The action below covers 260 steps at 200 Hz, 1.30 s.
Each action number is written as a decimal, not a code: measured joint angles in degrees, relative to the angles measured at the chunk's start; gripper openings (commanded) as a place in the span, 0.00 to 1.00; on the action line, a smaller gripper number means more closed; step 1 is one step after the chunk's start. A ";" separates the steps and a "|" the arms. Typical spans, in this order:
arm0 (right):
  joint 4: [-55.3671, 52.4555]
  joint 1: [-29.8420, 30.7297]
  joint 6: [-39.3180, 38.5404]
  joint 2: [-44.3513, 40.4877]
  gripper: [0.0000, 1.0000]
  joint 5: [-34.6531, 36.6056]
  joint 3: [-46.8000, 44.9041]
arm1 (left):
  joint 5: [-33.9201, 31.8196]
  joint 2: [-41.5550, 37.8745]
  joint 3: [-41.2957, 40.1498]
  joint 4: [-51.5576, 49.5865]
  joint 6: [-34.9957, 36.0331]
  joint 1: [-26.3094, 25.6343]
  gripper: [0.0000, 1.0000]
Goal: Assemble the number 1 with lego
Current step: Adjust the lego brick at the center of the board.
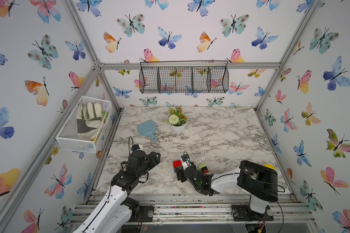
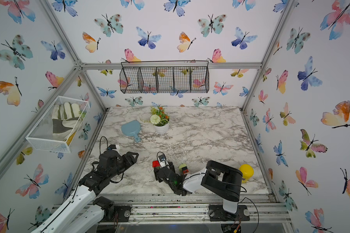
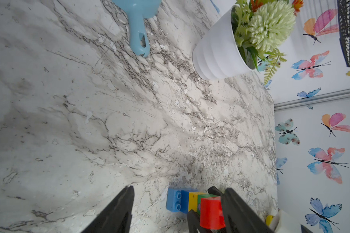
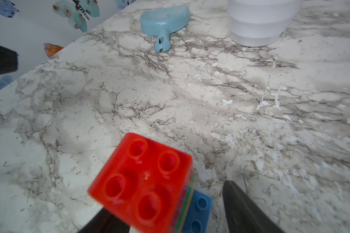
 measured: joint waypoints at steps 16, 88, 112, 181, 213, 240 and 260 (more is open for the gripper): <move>-0.13 0.00 0.07 -0.24 0.65 0.68 -0.94 | 0.11 0.33 0.00 0.02 0.15 0.42 0.73; 2.45 0.00 -3.13 -0.22 0.46 -0.20 -1.86 | 0.24 1.05 0.00 0.04 0.48 1.38 0.73; 4.07 -0.02 -4.48 0.22 0.37 -0.52 -1.86 | 0.31 1.05 0.00 0.04 0.52 1.68 0.73; -4.59 -0.02 -6.23 -1.49 0.14 -1.90 1.49 | 0.42 1.20 0.00 0.09 0.63 2.73 0.72; -30.60 0.00 -4.04 -4.81 0.11 -5.05 13.94 | 0.35 1.20 0.00 0.44 0.61 3.13 0.72; -53.99 -0.61 0.76 -4.79 0.04 -8.74 28.33 | 0.20 1.14 0.00 0.48 0.61 3.23 0.72; -70.05 -1.97 2.71 -0.55 0.03 -13.97 40.19 | 0.07 0.96 0.00 0.46 0.52 3.45 0.72</move>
